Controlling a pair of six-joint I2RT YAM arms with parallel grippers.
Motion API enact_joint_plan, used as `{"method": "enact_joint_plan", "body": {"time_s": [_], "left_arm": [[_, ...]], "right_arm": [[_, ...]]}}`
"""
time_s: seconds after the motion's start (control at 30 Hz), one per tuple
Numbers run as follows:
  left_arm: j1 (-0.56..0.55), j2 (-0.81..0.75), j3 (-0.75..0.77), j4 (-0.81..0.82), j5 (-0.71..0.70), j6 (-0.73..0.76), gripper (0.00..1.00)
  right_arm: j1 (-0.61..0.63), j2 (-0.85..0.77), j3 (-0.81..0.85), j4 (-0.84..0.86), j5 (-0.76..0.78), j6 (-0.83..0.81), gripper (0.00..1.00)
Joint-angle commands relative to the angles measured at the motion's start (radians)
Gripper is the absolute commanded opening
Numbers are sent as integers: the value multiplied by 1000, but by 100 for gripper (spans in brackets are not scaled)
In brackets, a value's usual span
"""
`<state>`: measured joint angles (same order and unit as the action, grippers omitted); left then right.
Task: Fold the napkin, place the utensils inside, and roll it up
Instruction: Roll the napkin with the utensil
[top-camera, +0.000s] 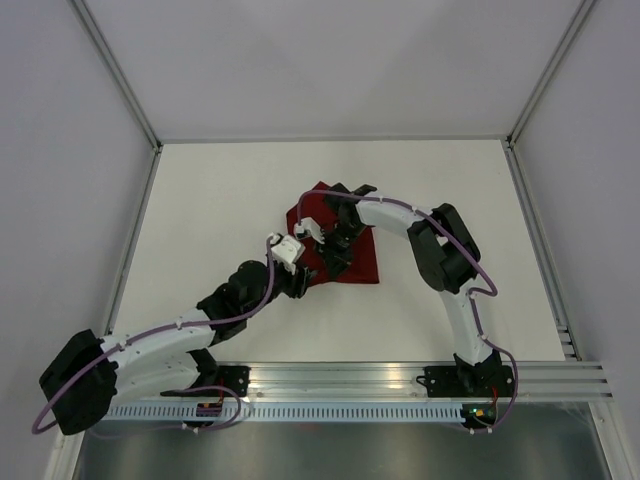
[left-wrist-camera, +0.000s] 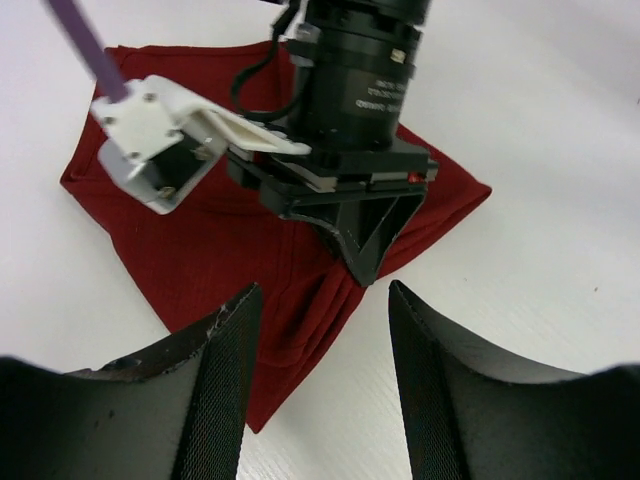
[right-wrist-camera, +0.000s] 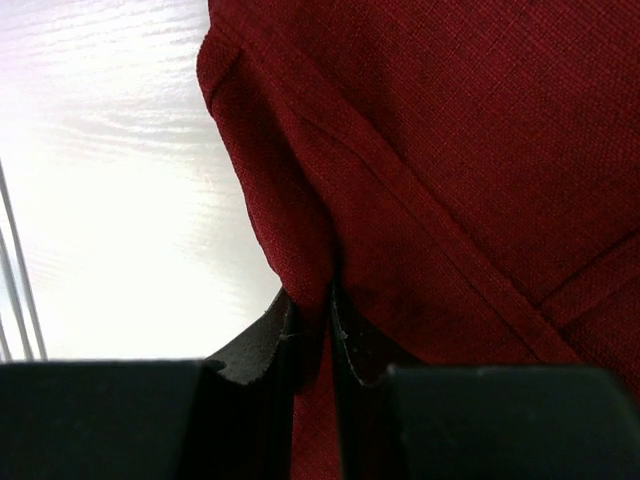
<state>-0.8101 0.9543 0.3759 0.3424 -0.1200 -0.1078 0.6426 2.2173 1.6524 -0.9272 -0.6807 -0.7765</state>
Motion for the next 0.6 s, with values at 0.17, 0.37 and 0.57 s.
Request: {"method": "enact_joint_plan", "body": {"time_s": [0.17,0.37,0.57], "left_arm": [[-165,202,-34,346,-92,387,67],[-175,362,44,307,-37,473,69],[-182,434,115,215,2,537,70]], "right_arm": [[-32,122,-59,-170,138,-72,11],[-63,125,-65,-186,133,-87,11],[-81,127,-65,-191,132,-95,10]]}}
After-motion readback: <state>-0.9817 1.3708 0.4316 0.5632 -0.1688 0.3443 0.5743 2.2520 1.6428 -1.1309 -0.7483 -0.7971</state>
